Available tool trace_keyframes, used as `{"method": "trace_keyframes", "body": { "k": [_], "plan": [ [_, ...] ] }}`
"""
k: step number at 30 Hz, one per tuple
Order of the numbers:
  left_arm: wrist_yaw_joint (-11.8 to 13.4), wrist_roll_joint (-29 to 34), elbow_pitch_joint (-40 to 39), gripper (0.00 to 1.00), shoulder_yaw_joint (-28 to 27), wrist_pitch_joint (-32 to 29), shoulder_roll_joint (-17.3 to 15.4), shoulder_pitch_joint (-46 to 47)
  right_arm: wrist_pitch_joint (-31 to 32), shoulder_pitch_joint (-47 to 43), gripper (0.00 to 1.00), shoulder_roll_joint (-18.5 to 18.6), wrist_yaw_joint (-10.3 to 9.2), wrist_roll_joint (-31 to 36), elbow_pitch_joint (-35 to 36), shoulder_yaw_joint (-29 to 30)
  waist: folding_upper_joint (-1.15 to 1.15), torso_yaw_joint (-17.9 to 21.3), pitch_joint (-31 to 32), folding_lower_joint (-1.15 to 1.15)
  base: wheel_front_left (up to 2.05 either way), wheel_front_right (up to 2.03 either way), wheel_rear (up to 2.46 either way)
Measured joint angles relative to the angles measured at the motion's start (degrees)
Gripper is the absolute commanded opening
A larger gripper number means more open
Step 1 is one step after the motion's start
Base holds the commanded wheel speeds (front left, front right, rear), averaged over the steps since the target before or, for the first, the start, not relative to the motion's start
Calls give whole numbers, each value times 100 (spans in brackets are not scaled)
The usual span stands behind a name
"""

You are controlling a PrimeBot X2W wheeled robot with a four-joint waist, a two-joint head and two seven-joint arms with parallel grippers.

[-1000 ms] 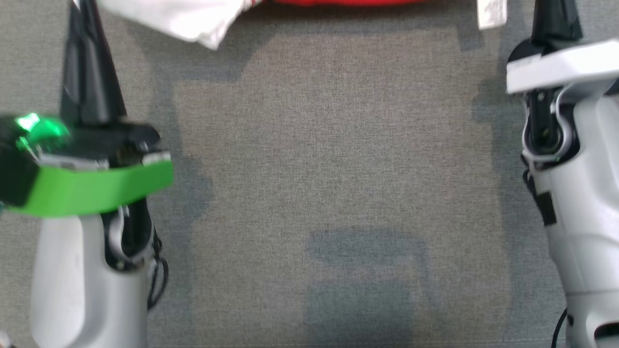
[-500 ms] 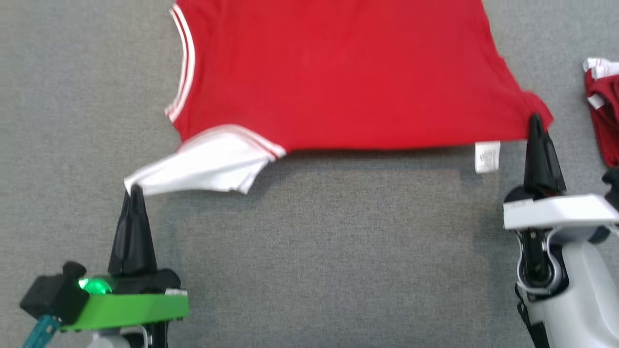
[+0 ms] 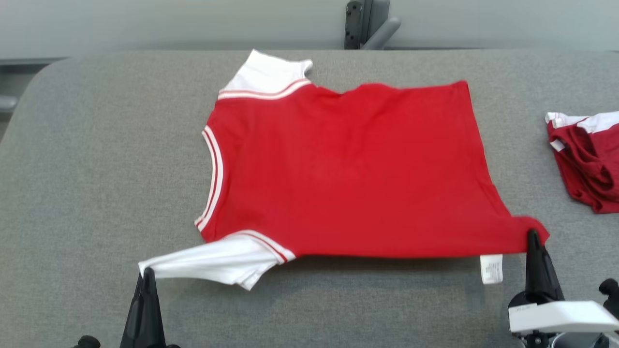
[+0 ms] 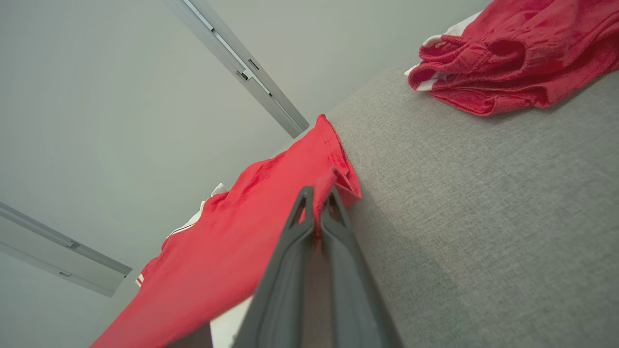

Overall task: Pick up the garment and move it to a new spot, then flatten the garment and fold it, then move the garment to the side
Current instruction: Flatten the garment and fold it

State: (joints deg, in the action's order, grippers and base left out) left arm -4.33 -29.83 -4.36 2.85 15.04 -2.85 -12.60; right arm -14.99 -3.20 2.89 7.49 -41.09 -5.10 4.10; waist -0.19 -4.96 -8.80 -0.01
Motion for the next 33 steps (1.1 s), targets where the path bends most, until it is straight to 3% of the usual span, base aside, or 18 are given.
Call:
{"method": "trace_keyframes", "body": {
  "k": [13,22,33],
  "plan": [
    [-74,188,46,0,237,0,0,-108,-1,-431,0,-8,0,-380,-168,-277,0,172,443,0,0,0,0],
    [-225,477,614,0,595,10,0,717,-5,43,0,-8,0,-388,-592,-213,0,154,295,0,0,0,0],
    [-277,509,1659,0,857,9,0,2485,-7,1091,0,-7,-1,-515,-1213,-104,0,156,-191,0,0,0,0]
  ]
}}
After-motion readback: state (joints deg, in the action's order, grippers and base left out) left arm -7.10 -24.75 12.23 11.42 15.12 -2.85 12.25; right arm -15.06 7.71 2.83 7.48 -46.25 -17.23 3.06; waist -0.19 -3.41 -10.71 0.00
